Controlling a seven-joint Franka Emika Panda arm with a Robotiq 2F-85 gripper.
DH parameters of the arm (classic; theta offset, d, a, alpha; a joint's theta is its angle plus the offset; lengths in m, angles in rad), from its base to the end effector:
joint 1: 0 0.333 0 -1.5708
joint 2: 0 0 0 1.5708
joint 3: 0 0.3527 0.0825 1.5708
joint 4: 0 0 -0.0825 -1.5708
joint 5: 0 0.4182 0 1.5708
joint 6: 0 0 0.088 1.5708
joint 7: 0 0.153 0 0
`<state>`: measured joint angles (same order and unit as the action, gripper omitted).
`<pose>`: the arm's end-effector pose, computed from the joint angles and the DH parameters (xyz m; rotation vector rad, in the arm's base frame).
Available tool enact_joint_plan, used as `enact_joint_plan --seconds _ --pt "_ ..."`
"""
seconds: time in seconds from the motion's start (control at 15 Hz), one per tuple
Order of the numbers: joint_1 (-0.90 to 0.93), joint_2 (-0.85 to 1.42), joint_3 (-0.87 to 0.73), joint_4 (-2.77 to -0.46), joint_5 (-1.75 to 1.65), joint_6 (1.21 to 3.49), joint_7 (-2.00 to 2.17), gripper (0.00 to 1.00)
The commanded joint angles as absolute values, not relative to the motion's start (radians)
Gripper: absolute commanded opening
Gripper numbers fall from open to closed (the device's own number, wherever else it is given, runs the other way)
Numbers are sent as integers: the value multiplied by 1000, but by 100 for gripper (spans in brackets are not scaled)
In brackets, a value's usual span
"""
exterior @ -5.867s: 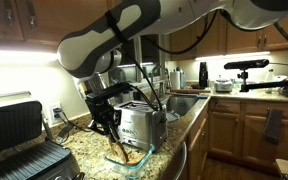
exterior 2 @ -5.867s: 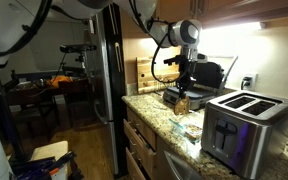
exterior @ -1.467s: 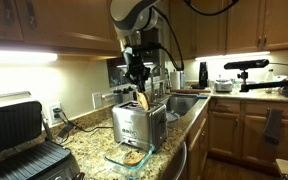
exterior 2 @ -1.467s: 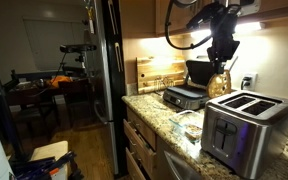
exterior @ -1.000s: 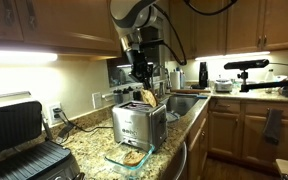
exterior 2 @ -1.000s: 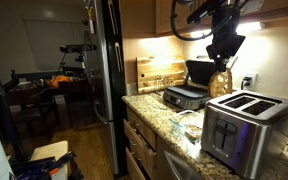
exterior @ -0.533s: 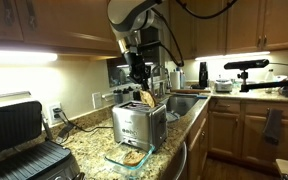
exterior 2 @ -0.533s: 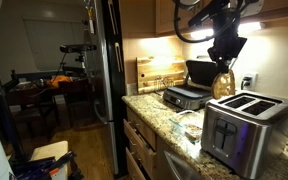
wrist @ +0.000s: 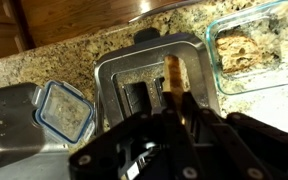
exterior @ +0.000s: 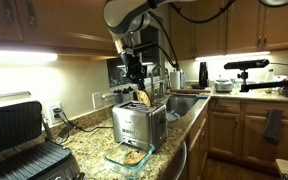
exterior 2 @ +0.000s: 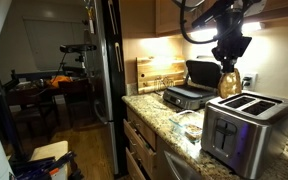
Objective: Put a slice of bread into the toaster
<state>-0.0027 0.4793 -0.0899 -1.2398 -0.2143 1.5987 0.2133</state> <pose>0.7263 -0.0865 0.4711 2.8477 -0.4005 -0.1474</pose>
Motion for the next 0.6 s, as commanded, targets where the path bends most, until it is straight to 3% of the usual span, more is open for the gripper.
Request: enact_joint_plan --seconds 0.0,0.53 --pt "1 519 -95 -1177 -237 1578 199 7" --pt "0 591 -97 -1097 -235 1566 185 7"
